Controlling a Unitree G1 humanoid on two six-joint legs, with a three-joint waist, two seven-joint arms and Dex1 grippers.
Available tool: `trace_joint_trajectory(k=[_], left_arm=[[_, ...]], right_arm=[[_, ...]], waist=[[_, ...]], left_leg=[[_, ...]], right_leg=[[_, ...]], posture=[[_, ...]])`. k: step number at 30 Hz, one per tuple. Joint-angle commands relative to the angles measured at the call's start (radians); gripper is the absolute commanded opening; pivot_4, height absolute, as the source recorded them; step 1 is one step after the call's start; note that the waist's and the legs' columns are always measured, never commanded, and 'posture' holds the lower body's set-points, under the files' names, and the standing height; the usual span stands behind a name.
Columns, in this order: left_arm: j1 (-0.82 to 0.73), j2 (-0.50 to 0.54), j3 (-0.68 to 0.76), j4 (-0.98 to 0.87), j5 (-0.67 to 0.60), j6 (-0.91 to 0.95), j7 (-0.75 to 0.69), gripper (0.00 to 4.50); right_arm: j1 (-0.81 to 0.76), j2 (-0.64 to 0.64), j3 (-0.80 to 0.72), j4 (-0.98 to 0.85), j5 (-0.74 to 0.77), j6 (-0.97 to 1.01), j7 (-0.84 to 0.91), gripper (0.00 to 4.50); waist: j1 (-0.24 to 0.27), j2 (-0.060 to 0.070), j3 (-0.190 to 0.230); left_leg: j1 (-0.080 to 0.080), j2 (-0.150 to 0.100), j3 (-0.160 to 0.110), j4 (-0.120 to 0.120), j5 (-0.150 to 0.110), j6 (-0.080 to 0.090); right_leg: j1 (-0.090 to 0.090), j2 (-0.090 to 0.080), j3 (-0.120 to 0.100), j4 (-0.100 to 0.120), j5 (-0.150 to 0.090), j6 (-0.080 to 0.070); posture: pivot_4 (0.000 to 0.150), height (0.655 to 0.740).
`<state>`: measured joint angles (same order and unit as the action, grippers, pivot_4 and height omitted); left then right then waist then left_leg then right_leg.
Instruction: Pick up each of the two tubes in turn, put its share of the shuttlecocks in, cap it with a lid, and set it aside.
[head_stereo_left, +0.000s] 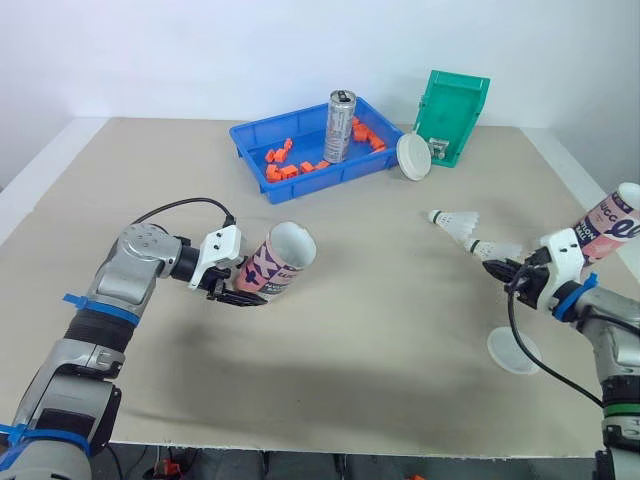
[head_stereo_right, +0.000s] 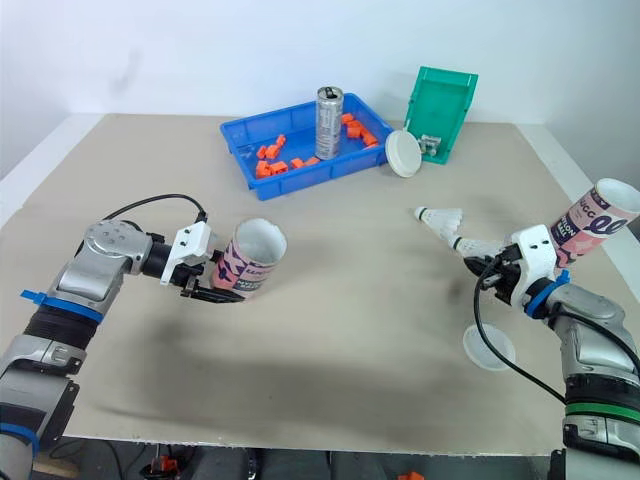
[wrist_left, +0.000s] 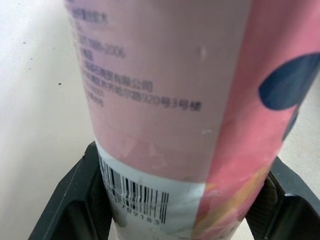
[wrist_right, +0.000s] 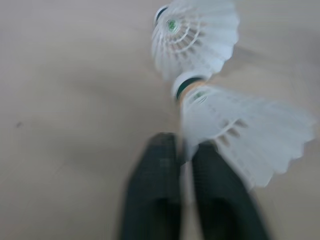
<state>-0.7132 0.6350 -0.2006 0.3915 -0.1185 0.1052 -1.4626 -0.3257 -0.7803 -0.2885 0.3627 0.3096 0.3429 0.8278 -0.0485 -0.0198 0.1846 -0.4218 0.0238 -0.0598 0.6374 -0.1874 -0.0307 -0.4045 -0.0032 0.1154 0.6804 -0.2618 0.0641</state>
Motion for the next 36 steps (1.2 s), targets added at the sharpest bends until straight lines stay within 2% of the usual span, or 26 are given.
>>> trace_joint_trajectory(k=[1, 6, 10, 14, 16, 19, 23, 32, 34, 36], left_arm=[[-0.007, 0.002, -0.002, -0.008, 0.000, -0.011, 0.006, 2.98], [-0.016, -0.004, -0.007, 0.005, 0.003, -0.017, 0.005, 2.98], [-0.018, -0.007, -0.009, 0.014, 0.004, -0.023, 0.003, 2.98], [-0.024, -0.010, -0.012, 0.026, 0.007, -0.031, 0.000, 2.98], [-0.027, -0.012, -0.014, 0.031, 0.009, -0.034, -0.001, 2.98], [-0.035, -0.015, -0.014, 0.039, 0.011, -0.037, -0.002, 2.98], [-0.045, -0.019, -0.015, 0.044, 0.012, -0.037, -0.003, 2.98], [-0.050, -0.021, -0.015, 0.046, 0.010, -0.037, -0.004, 2.98], [-0.046, -0.019, -0.014, 0.040, 0.008, -0.035, -0.003, 2.98], [-0.042, -0.019, -0.014, 0.036, 0.007, -0.033, -0.002, 2.98]], right_arm=[[0.025, -0.033, -0.057, -0.079, 0.027, 0.007, -0.004, 0.05], [0.048, -0.081, -0.092, -0.263, 0.070, 0.053, 0.018, 0.05], [-0.015, -0.149, -0.056, -0.478, 0.114, 0.098, 0.060, 0.05], [-0.178, -0.184, 0.132, -0.699, 0.154, 0.121, 0.184, 0.05], [-0.236, -0.180, 0.223, -0.754, 0.155, 0.113, 0.248, 0.05], [-0.348, -0.139, 0.373, -0.751, 0.098, 0.059, 0.327, 0.05], [-0.470, -0.060, 0.489, -0.676, 0.025, -0.035, 0.385, 0.05], [-0.600, 0.040, 0.612, -0.558, -0.100, -0.151, 0.475, 0.05], [-0.637, 0.062, 0.612, -0.563, -0.065, -0.112, 0.510, 0.68], [-0.654, 0.072, 0.593, -0.578, -0.027, -0.093, 0.533, 1.55]], waist=[[0.000, 0.000, 0.000], [0.000, 0.002, 0.000], [0.000, 0.003, 0.000], [-0.001, 0.003, 0.001], [-0.001, 0.003, 0.001], [0.004, 0.002, 0.001], [0.003, 0.002, 0.001], [0.003, 0.002, 0.001], [0.002, 0.003, 0.001], [0.002, 0.003, 0.001]], left_leg=[[0.000, 0.000, 0.000, 0.000, 0.000, 0.000], [0.000, 0.000, 0.001, 0.000, 0.000, 0.000], [0.000, 0.000, 0.001, 0.000, 0.000, 0.000], [0.000, 0.001, 0.001, 0.000, 0.000, 0.000], [0.000, 0.002, 0.001, 0.000, 0.000, 0.000], [-0.002, 0.003, 0.001, 0.000, 0.000, 0.000], [-0.003, 0.002, 0.002, 0.001, 0.000, 0.000], [-0.004, 0.003, 0.001, 0.000, 0.000, 0.000], [-0.003, 0.003, 0.001, 0.000, 0.000, 0.000], [-0.003, 0.003, 0.001, 0.000, 0.000, 0.000]], right_leg=[[0.000, 0.000, 0.000, 0.000, 0.000, 0.000], [0.000, 0.000, 0.001, 0.000, 0.001, 0.001], [0.000, 0.000, 0.001, 0.000, 0.001, 0.001], [-0.001, 0.000, 0.001, 0.000, 0.001, 0.000], [-0.001, 0.001, 0.001, 0.000, 0.001, 0.000], [-0.001, 0.001, -0.002, 0.000, 0.000, 0.000], [-0.002, -0.001, -0.002, -0.001, 0.000, 0.000], [-0.003, -0.001, -0.004, -0.001, -0.001, -0.002], [-0.003, -0.001, -0.004, -0.001, -0.001, -0.002], [-0.003, -0.001, -0.004, 0.000, -0.001, -0.002]], posture=[[0.150, 0.7400], [0.150, 0.7400], [0.150, 0.7400], [0.150, 0.7400], [0.150, 0.7400], [0.150, 0.7400], [0.150, 0.7400], [0.150, 0.7400], [0.150, 0.7400], [0.150, 0.7400]])
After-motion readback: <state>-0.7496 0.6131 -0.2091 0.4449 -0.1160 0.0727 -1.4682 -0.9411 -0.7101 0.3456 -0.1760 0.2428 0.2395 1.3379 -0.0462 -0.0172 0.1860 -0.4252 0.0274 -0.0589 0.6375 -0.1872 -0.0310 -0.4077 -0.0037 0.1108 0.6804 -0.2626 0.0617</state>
